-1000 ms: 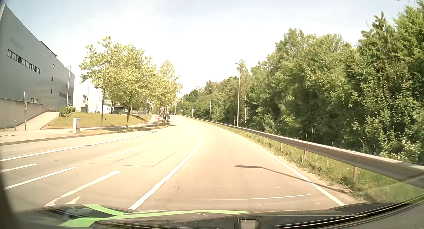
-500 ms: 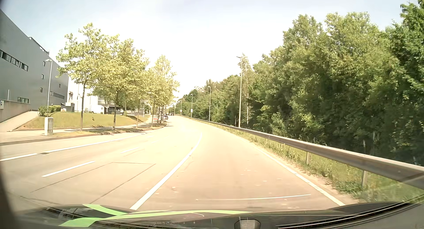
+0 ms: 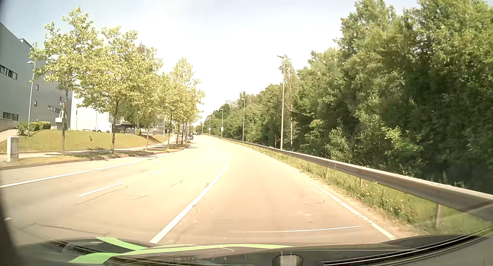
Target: Follow the waypoints while adhering to traffic rules and regulations
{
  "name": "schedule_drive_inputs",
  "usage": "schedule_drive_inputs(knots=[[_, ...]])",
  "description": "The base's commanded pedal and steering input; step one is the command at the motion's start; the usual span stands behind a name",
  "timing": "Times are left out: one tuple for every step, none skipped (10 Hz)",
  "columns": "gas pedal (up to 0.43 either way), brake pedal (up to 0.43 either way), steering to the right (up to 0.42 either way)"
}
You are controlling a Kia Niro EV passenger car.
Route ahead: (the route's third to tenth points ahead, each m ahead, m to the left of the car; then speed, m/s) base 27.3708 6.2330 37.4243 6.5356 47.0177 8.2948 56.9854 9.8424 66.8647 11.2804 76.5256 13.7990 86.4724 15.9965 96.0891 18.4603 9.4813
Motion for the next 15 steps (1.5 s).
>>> schedule_drive_inputs(knots=[[0.138, 0.000, -0.008], [0.138, 0.000, -0.010], [0.138, 0.000, -0.010], [0.138, 0.000, -0.011], [0.138, 0.000, -0.012], [0.138, 0.000, -0.013], [0.138, 0.000, -0.014], [0.138, 0.000, -0.014], [0.138, 0.000, -0.013], [0.138, 0.000, -0.014], [0.138, 0.000, -0.014], [0.138, 0.000, -0.014], [0.138, 0.000, -0.014], [0.138, 0.000, -0.016], [0.138, 0.000, -0.016]])
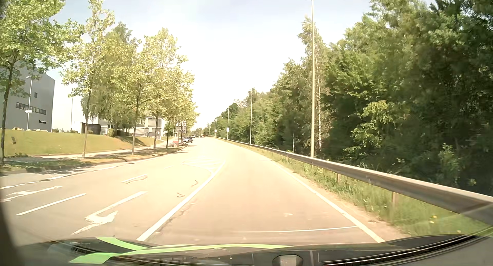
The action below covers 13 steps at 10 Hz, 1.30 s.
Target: Follow the waypoints while adhering to traffic rules and regulations
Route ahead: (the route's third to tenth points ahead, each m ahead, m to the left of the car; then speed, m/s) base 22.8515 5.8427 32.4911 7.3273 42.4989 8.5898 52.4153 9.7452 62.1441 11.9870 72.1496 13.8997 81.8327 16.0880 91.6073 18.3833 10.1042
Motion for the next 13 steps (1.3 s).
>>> schedule_drive_inputs(knots=[[0.138, 0.000, -0.016], [0.138, 0.000, -0.016], [0.138, 0.000, -0.016], [0.138, 0.000, -0.017], [0.138, 0.000, -0.017], [0.138, 0.000, -0.017], [0.138, 0.000, -0.017], [0.138, 0.000, -0.017], [0.138, 0.000, -0.017], [0.138, 0.000, -0.017], [0.138, 0.000, -0.018], [0.138, 0.000, -0.017], [0.138, 0.000, -0.017]])
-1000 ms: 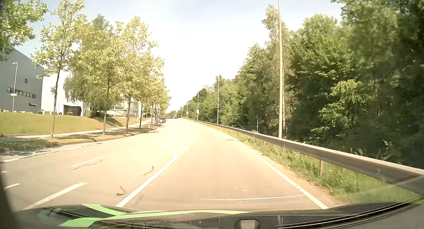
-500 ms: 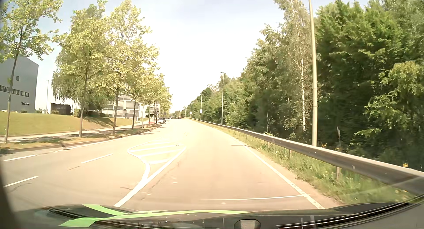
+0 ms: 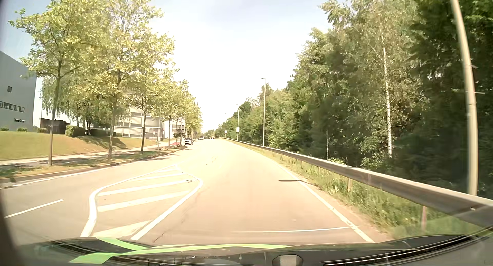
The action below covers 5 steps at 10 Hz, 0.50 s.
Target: Follow the waypoints while adhering to traffic rules and regulations
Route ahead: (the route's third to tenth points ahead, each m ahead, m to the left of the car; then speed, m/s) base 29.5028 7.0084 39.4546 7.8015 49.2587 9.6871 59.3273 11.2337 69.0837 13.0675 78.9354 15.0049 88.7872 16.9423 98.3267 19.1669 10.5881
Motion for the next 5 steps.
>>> schedule_drive_inputs(knots=[[0.138, 0.000, -0.016], [0.138, 0.000, -0.016], [0.138, 0.000, -0.015], [0.138, 0.000, -0.014], [0.138, 0.000, -0.014]])
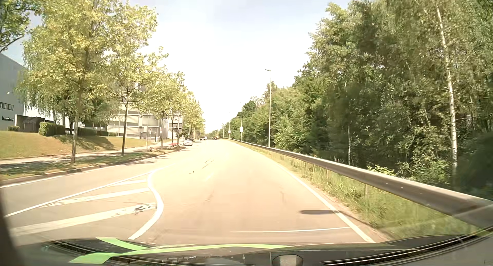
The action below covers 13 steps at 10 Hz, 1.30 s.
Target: Follow the waypoints while adhering to traffic rules and regulations
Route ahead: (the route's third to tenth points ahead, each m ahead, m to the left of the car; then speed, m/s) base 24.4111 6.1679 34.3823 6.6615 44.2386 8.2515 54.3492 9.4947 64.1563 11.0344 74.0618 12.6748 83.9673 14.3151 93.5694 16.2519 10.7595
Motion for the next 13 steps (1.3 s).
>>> schedule_drive_inputs(knots=[[0.138, 0.000, -0.015], [0.138, 0.000, -0.014], [0.138, 0.000, -0.014], [0.138, 0.000, -0.015], [0.138, 0.000, -0.016], [0.138, 0.000, -0.016], [0.138, 0.000, -0.016], [0.138, 0.000, -0.017], [0.138, 0.000, -0.017], [0.138, 0.000, -0.017], [0.138, 0.000, -0.017], [0.138, 0.000, -0.016], [0.138, 0.000, -0.017]])
